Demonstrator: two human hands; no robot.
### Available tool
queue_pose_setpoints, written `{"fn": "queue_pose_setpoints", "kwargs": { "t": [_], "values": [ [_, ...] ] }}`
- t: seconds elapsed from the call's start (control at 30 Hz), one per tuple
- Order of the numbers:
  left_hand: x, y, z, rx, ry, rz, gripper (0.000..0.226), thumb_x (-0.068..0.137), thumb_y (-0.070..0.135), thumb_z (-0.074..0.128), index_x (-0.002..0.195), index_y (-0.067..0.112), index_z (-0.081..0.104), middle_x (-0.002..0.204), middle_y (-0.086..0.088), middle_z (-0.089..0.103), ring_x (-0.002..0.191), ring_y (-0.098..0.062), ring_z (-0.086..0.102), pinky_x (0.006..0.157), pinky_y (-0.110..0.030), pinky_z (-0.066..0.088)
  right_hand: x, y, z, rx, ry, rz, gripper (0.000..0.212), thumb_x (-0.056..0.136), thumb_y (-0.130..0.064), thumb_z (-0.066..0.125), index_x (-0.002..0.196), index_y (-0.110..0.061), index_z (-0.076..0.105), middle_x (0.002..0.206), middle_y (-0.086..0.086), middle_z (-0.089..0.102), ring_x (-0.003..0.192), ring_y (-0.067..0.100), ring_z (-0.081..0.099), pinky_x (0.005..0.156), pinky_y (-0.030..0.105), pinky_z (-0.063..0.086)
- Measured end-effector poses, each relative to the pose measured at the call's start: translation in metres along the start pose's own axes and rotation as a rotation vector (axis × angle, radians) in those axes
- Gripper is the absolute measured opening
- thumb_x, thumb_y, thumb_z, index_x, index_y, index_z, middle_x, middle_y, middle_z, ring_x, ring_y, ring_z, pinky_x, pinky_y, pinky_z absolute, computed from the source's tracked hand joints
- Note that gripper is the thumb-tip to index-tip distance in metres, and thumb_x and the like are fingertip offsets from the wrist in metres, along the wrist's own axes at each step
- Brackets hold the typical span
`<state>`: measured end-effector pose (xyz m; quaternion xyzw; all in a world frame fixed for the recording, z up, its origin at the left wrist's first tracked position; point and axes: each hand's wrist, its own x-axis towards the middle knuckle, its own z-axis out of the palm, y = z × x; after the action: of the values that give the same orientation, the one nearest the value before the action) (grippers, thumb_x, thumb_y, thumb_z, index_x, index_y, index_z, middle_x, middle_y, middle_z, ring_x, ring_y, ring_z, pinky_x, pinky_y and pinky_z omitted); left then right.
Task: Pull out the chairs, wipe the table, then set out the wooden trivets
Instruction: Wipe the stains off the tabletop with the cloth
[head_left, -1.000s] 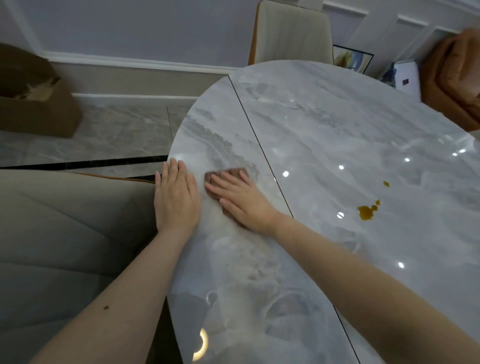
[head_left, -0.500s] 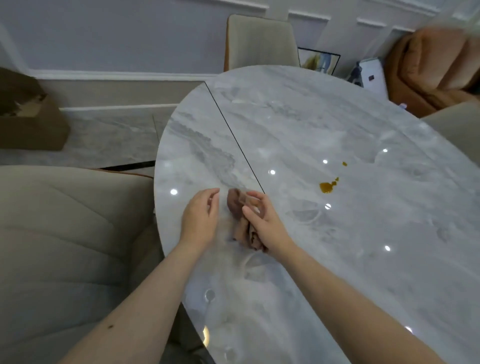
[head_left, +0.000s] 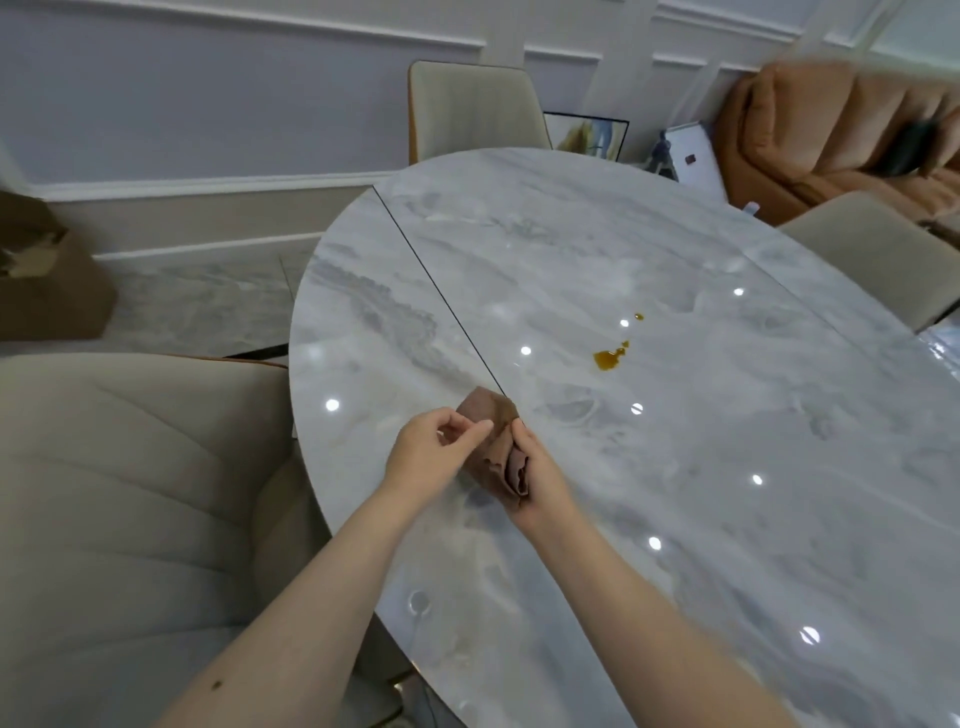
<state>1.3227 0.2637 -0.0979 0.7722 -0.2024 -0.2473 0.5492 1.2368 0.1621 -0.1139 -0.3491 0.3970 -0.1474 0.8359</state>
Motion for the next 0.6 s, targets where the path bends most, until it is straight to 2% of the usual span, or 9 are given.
{"fn": "queue_pose_setpoints", "kwargs": {
  "t": [0.07, 0.1, 0.13, 0.2, 0.27, 0.33, 0.43, 0.5, 0.6],
  "values": [
    [-0.005, 0.000, 0.004, 0.065, -0.115, -0.032, 0.023, 0.074, 0.039, 0.076, 0.081, 0.017, 0.070, 0.076, 0.005, 0.070, 0.065, -0.008, 0.059, 0.069, -0.025, 0.049, -0.005, 0.001, -0.002, 0.046, 0.040, 0.044, 0.036, 0.098, -0.033, 0.047, 0.121, -0.006, 0.055, 0.109, 0.019, 0.069, 0.100, 0.030, 0.068, 0.073, 0.034, 0.058],
    [-0.007, 0.000, 0.006, 0.092, -0.149, -0.036, 0.020, 0.073, 0.036, 0.078, 0.078, 0.019, 0.070, 0.076, 0.005, 0.070, 0.067, -0.009, 0.061, 0.070, -0.026, 0.051, -0.007, 0.002, -0.003, 0.061, 0.066, 0.040, 0.038, 0.097, -0.032, 0.049, 0.122, -0.005, 0.054, 0.113, 0.022, 0.066, 0.100, 0.031, 0.067, 0.068, 0.033, 0.058],
    [-0.008, 0.001, 0.009, 0.107, -0.171, -0.031, 0.014, 0.073, 0.031, 0.078, 0.073, 0.020, 0.070, 0.076, 0.004, 0.070, 0.069, -0.012, 0.063, 0.073, -0.029, 0.052, -0.010, 0.002, -0.004, 0.070, 0.080, 0.023, 0.043, 0.094, -0.033, 0.054, 0.125, -0.003, 0.052, 0.119, 0.028, 0.061, 0.104, 0.035, 0.064, 0.068, 0.035, 0.058],
    [-0.009, 0.004, 0.012, 0.121, -0.193, -0.010, 0.016, 0.076, 0.020, 0.075, 0.064, 0.021, 0.066, 0.074, -0.001, 0.070, 0.072, -0.016, 0.064, 0.076, -0.033, 0.052, -0.014, 0.001, -0.007, 0.038, 0.092, -0.029, 0.047, 0.086, -0.033, 0.065, 0.117, 0.000, 0.053, 0.110, 0.033, 0.059, 0.097, 0.041, 0.062, 0.076, 0.042, 0.056],
    [-0.010, 0.007, 0.015, 0.115, -0.206, -0.008, 0.021, 0.079, 0.015, 0.071, 0.062, 0.020, 0.062, 0.072, 0.000, 0.067, 0.070, -0.015, 0.060, 0.074, -0.031, 0.050, -0.018, -0.004, -0.015, 0.001, 0.111, -0.047, 0.026, 0.093, -0.022, 0.057, 0.107, 0.000, 0.055, 0.090, 0.023, 0.065, 0.085, 0.033, 0.064, 0.082, 0.042, 0.054],
    [-0.010, 0.006, 0.018, 0.142, -0.225, -0.007, 0.020, 0.081, 0.018, 0.070, 0.064, 0.021, 0.060, 0.071, 0.005, 0.064, 0.070, -0.013, 0.059, 0.075, -0.031, 0.050, -0.020, -0.006, -0.027, -0.067, 0.134, -0.042, 0.013, 0.097, -0.013, 0.051, 0.099, -0.001, 0.056, 0.082, 0.015, 0.066, 0.077, 0.025, 0.065, 0.073, 0.033, 0.056],
    [-0.014, 0.000, 0.027, 0.262, -0.324, -0.054, 0.016, 0.078, 0.036, 0.072, 0.069, 0.029, 0.061, 0.077, 0.010, 0.065, 0.078, -0.012, 0.062, 0.082, -0.034, 0.052, -0.027, -0.014, -0.037, -0.339, 0.205, -0.075, 0.014, 0.095, -0.014, 0.055, 0.084, -0.006, 0.058, 0.073, 0.009, 0.061, 0.066, 0.017, 0.059, 0.055, 0.021, 0.049],
    [-0.021, -0.002, 0.035, 0.341, -0.391, -0.078, 0.017, 0.075, 0.041, 0.074, 0.073, 0.031, 0.060, 0.083, 0.011, 0.064, 0.085, -0.012, 0.063, 0.085, -0.033, 0.051, -0.030, -0.022, -0.038, -0.496, 0.217, -0.074, 0.016, 0.093, -0.018, 0.059, 0.080, -0.009, 0.060, 0.070, 0.004, 0.059, 0.064, 0.014, 0.056, 0.054, 0.018, 0.045],
    [-0.030, -0.005, 0.046, 0.361, -0.404, -0.091, 0.025, 0.073, 0.038, 0.077, 0.087, 0.028, 0.059, 0.088, 0.010, 0.063, 0.092, -0.012, 0.063, 0.088, -0.032, 0.051, -0.032, -0.038, -0.035, -0.559, 0.257, -0.066, 0.011, 0.092, -0.013, 0.060, 0.082, -0.008, 0.060, 0.070, 0.001, 0.057, 0.066, 0.012, 0.052, 0.051, 0.012, 0.043]
  ]
}}
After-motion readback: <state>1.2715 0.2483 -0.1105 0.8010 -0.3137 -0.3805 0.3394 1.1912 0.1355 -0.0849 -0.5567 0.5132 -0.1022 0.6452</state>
